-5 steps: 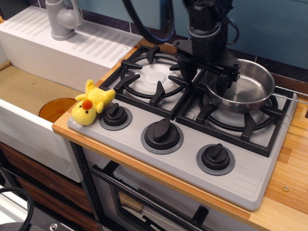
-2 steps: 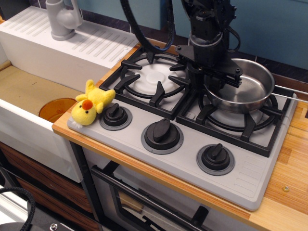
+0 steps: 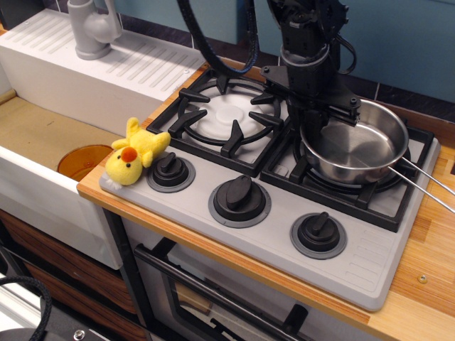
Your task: Put pan on stove and put stuffedduck in pan
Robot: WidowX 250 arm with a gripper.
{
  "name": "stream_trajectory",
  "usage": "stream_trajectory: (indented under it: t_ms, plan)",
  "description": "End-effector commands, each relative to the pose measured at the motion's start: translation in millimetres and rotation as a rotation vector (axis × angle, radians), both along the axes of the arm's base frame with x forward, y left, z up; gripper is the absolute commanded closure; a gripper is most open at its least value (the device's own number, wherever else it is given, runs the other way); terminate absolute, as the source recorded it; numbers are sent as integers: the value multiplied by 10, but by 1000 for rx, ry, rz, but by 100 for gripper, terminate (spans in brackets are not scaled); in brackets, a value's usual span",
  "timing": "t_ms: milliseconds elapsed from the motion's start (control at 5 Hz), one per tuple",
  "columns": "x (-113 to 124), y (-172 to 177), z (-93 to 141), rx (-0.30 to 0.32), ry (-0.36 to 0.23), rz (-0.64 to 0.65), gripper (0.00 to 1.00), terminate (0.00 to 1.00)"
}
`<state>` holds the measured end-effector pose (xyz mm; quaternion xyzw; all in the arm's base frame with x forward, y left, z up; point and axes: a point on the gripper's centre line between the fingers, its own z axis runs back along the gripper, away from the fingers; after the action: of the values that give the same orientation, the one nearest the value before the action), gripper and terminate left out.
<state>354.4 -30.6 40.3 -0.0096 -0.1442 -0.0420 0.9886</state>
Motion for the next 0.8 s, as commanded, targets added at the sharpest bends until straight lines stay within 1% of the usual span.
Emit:
stream_trajectory:
  t_ms: [0, 200, 400, 600]
  plan:
    - [-29, 60, 415, 30, -7, -14, 100, 0]
    - [-60, 132, 717, 74, 23, -9, 100, 0]
    - [-25, 201, 942, 91, 46, -23, 100, 0]
    - [86, 322, 1066, 111, 53, -47, 100, 0]
